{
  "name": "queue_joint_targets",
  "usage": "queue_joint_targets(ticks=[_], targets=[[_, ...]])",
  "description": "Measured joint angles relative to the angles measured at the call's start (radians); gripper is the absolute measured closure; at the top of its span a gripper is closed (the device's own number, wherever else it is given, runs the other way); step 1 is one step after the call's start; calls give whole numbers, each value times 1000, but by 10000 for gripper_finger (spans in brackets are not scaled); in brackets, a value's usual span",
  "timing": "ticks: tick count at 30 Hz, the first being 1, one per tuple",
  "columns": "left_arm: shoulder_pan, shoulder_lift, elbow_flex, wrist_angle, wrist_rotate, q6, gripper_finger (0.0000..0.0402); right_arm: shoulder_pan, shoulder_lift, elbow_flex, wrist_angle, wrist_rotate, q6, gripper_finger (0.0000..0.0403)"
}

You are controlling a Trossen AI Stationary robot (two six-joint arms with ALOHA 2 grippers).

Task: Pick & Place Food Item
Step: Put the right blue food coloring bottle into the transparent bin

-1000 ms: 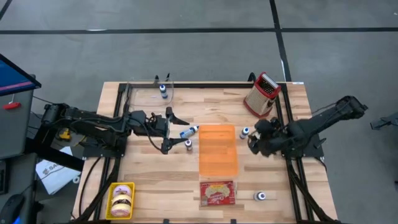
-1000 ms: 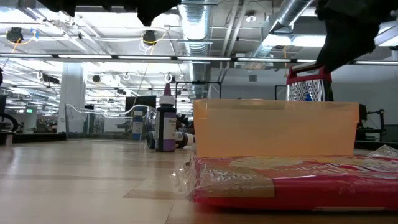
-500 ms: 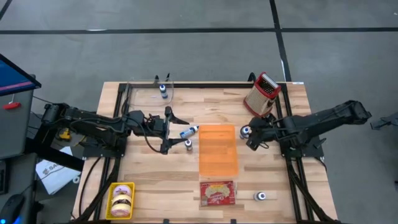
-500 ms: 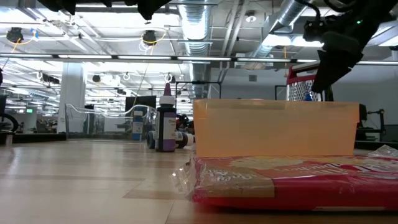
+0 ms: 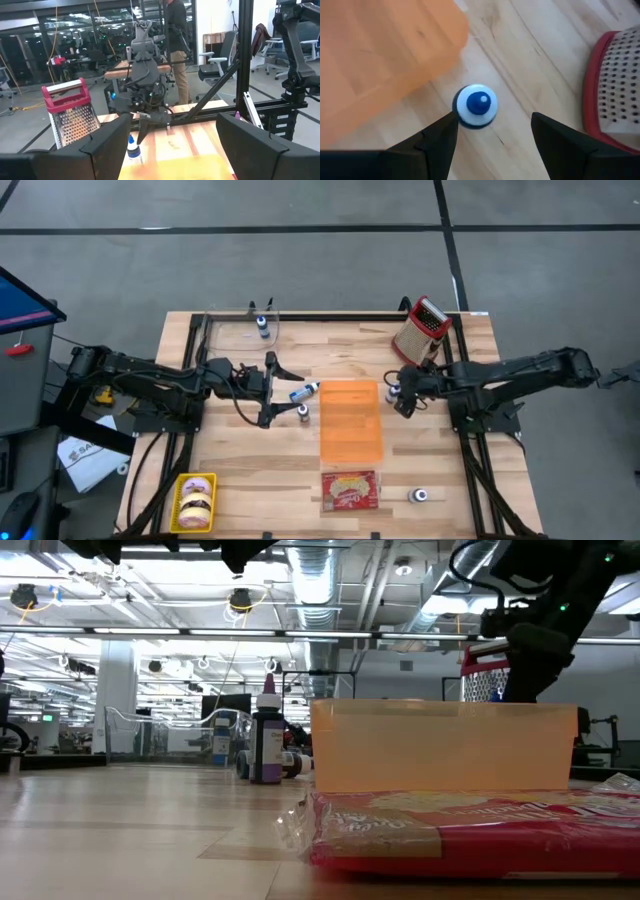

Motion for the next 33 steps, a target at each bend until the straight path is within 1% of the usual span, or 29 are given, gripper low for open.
queue_joint_targets(ticks=[3,12,15,19,22,28,30,33], targets=[[0,0,0,-3,0,-2,110,-29,0,-15,42,-41,-31,158],[0,0,0,-10,0,0,110,-59,0,-28,85,-53,-77,158],[0,0,0,-12,0,0,110,-73,0,-28,79,-75,-80,158],[0,0,-6,-14,0,-6,110,-47,0,-28,75,-77,-63,158],[0,0,-7,-18,0,-7,110,-4,0,-28,89,-45,-43,158],[0,0,-7,-41,0,-28,110,91,0,-31,69,84,56,158],[0,0,-7,-54,0,-38,110,143,-2,-57,84,128,110,158],[0,0,-7,-68,0,-49,110,218,-31,-131,125,210,207,158]])
